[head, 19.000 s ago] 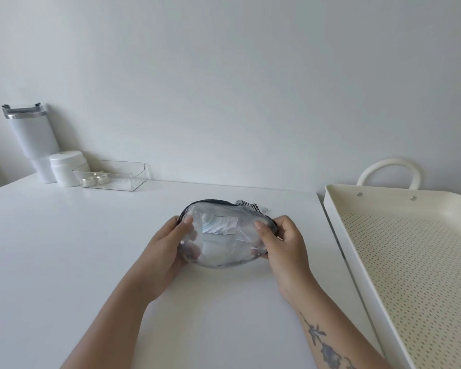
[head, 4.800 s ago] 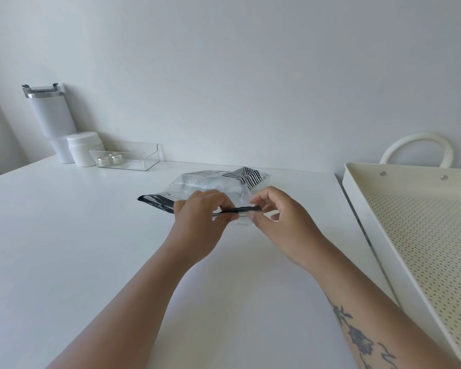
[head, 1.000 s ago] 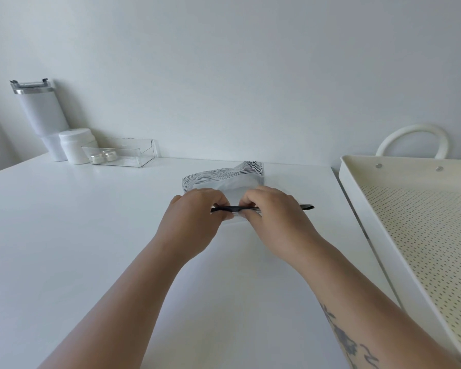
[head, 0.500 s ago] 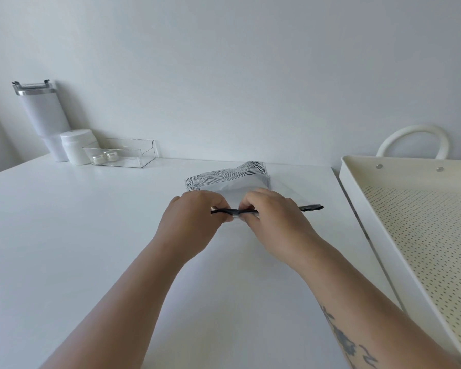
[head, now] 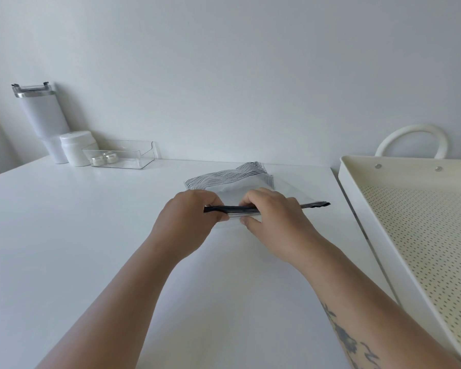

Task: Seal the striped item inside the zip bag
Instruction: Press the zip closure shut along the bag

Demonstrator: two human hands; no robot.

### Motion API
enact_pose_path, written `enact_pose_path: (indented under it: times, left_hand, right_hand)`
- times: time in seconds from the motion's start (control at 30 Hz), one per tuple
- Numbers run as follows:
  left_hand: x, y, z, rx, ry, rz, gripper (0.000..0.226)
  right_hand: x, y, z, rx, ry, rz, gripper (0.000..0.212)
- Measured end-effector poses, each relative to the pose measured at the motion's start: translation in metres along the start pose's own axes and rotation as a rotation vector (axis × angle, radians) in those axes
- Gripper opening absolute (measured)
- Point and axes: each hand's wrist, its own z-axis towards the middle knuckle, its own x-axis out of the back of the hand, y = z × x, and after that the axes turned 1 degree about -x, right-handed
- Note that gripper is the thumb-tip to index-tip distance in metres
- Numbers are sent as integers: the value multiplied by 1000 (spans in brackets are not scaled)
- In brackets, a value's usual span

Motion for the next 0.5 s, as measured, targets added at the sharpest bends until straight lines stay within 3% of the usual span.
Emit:
enact_pose_path:
  times: [0.3, 0.5]
  left_hand:
    - [8, -2, 0, -18, -2, -58, 13]
    - [7, 0, 0, -24, 37, -68, 13]
  right_hand:
    - [0, 9, 3, -78, 120, 57, 12]
    - [4, 5, 2, 26, 111, 98, 5]
